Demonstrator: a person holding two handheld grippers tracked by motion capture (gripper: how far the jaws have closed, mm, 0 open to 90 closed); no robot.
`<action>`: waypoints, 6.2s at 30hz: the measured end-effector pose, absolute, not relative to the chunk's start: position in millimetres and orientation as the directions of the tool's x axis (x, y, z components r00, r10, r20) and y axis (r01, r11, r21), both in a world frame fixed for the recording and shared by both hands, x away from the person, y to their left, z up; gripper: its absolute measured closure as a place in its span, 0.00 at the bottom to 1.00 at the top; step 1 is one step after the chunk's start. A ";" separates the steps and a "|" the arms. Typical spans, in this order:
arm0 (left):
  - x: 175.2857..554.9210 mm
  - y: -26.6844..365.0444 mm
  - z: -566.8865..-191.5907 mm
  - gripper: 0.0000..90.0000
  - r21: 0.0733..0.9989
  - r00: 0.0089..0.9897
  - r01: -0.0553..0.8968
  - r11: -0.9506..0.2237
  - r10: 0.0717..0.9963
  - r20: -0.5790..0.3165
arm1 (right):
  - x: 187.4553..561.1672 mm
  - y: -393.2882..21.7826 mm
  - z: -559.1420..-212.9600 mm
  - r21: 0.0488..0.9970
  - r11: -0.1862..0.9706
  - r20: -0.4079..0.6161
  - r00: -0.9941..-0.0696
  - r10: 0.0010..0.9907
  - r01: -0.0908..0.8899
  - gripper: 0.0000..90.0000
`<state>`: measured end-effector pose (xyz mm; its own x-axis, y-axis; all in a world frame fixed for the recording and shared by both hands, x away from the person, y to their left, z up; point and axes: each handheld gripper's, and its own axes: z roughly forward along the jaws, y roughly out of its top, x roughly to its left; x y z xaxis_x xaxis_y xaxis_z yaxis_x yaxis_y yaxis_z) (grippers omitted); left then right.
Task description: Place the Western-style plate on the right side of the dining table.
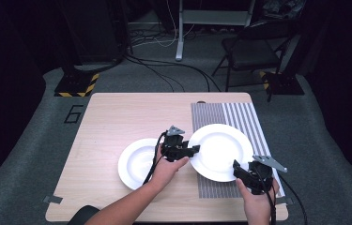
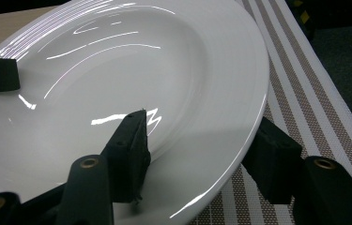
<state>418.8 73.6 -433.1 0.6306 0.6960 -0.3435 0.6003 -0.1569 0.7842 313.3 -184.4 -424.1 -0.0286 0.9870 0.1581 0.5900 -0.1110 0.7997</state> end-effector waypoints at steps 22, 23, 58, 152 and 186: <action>422.5 68.7 -436.0 0.62 0.778 0.629 0.606 -0.166 0.699 -0.341 | 313.9 -188.2 -425.4 0.799 -0.115 0.155 -0.016 0.988 0.590 0.49; 422.8 68.5 -436.4 0.62 0.779 0.629 0.605 -0.162 0.698 -0.343 | 313.9 -188.2 -425.4 0.799 -0.115 0.155 -0.016 0.988 0.590 0.49; 441.1 48.0 -458.1 0.62 0.768 0.622 0.621 -0.157 0.695 -0.361 | 330.8 -206.8 -446.2 0.793 -0.127 0.154 0.005 0.988 0.596 0.51; 489.3 8.6 -506.0 0.64 0.705 0.563 0.687 -0.175 0.743 -0.363 | 393.5 -243.0 -501.1 0.736 -0.154 0.149 0.064 0.987 0.660 0.53; 491.8 -9.7 -510.7 0.59 0.733 0.597 0.628 -0.263 0.767 -0.236 | 398.0 -245.9 -505.8 0.743 -0.141 0.098 0.103 0.990 0.654 0.55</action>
<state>491.8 -9.7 -510.7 0.5968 0.7669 -0.2361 0.6278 -0.2630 0.7326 398.0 -245.9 -505.8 0.1025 0.9899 0.0977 0.6540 -0.1411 0.7432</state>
